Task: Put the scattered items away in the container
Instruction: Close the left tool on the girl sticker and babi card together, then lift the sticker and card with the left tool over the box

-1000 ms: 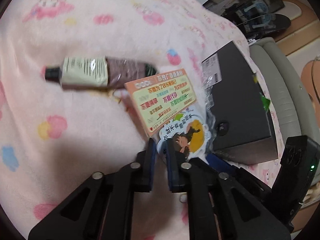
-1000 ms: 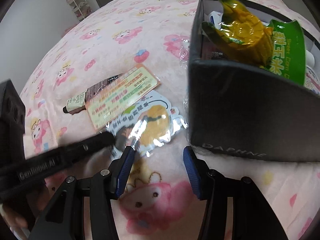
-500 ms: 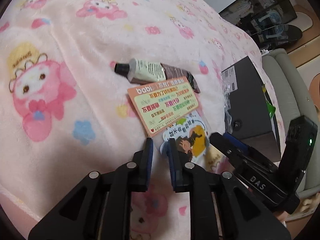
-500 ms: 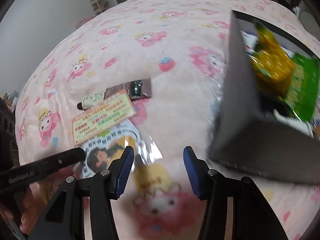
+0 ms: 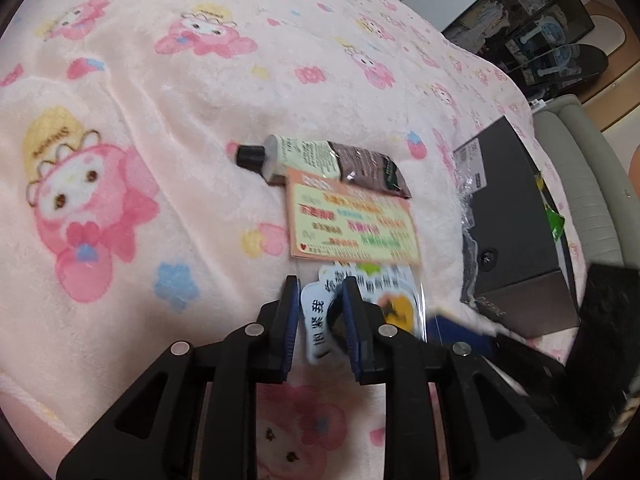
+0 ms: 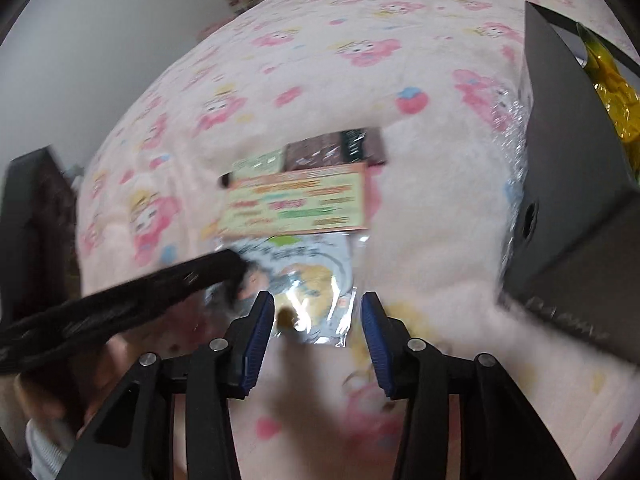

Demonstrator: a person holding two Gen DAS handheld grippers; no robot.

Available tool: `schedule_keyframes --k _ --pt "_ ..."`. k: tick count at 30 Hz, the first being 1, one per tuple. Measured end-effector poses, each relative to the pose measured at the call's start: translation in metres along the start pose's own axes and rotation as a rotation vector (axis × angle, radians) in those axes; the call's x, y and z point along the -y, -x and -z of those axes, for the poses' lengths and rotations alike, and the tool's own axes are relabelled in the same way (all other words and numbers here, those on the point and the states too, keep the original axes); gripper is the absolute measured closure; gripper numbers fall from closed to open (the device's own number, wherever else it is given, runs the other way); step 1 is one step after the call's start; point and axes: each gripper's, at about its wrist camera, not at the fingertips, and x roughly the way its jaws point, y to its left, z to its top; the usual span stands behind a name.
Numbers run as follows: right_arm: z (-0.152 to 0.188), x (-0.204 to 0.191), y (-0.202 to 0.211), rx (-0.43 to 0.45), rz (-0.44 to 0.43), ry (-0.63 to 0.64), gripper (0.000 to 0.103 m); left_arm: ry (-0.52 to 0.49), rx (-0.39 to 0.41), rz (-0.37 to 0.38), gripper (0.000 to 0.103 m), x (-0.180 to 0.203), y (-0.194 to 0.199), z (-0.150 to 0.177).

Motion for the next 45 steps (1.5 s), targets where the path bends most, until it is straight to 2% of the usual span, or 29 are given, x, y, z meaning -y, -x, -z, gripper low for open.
schedule_keyframes --k 2,6,11,14,18,19,25,28,34,45 --pt "0.006 -0.007 0.005 -0.02 -0.006 0.025 0.062 0.006 0.014 -0.016 0.078 -0.002 0.002 0.0" --pt "0.0 0.002 0.006 0.005 0.062 -0.006 0.062 -0.004 0.006 -0.03 0.077 -0.001 -0.001 0.0" --pt "-0.012 0.01 -0.021 -0.038 0.022 -0.048 0.062 -0.027 -0.017 -0.04 0.076 0.003 -0.007 0.003" --pt "-0.008 0.004 -0.017 -0.023 0.019 -0.035 0.062 -0.033 -0.034 -0.017 0.076 0.005 -0.006 0.006" --pt "-0.003 -0.001 -0.005 -0.003 0.028 -0.019 0.076 -0.084 -0.046 -0.014 0.076 0.019 0.0 0.017" --pt "0.0 0.0 0.002 0.001 0.035 -0.016 0.079 -0.095 -0.053 -0.003 0.076 0.023 0.002 0.022" --pt "0.038 0.015 0.032 -0.012 0.07 -0.045 0.08 -0.15 -0.117 0.061 0.076 0.051 0.006 0.053" --pt "0.055 0.025 0.046 -0.01 0.071 -0.078 0.08 -0.194 -0.117 0.074 0.076 0.072 0.014 0.062" --pt "0.063 0.038 0.099 0.08 0.098 -0.104 0.08 -0.286 -0.086 0.113 0.076 0.121 0.039 0.068" --pt "0.066 0.056 0.19 0.272 0.091 -0.149 0.08 -0.419 -0.007 0.166 0.076 0.197 0.086 0.068"
